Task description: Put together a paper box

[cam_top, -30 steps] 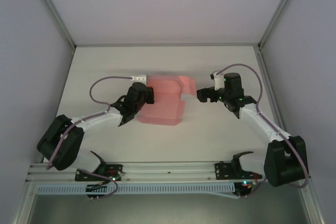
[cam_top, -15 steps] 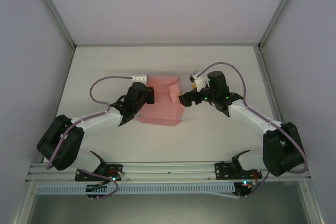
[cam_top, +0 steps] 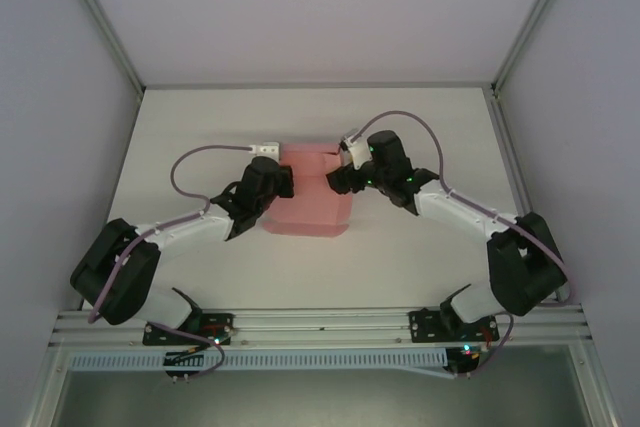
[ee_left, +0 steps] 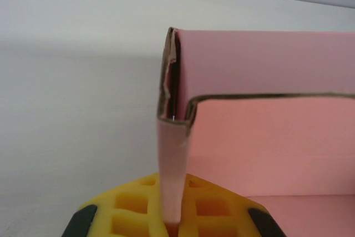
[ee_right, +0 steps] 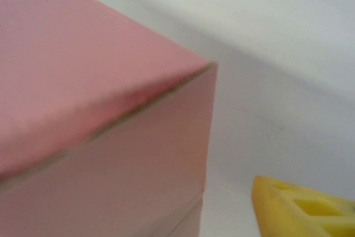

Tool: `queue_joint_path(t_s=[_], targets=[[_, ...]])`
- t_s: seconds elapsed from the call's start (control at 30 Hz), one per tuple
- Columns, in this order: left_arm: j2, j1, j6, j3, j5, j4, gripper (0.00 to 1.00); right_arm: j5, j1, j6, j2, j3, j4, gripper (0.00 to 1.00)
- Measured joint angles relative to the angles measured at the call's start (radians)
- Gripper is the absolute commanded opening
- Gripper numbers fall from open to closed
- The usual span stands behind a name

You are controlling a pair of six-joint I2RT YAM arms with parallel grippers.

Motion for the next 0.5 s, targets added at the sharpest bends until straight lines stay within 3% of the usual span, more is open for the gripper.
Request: queue_joint_path(t_s=[0.13, 0.33, 0.5], targets=[[0.011, -0.027, -0.024, 0.021, -0.045, -0.03, 0.0, 0.253, 0.066, 0.063, 0.033, 0.017, -0.004, 0.02], [0.077, -0.06, -0.102, 0.113, -0.084, -0.121, 0.0, 0.615, 0.132, 0.2, 0.156, 0.087, -0.031, 0.0], [0.121, -0.071, -0.172, 0.171, -0.104, -0.185, 0.0, 0.792, 0.167, 0.301, 0.236, 0.153, -0.097, 0.0]])
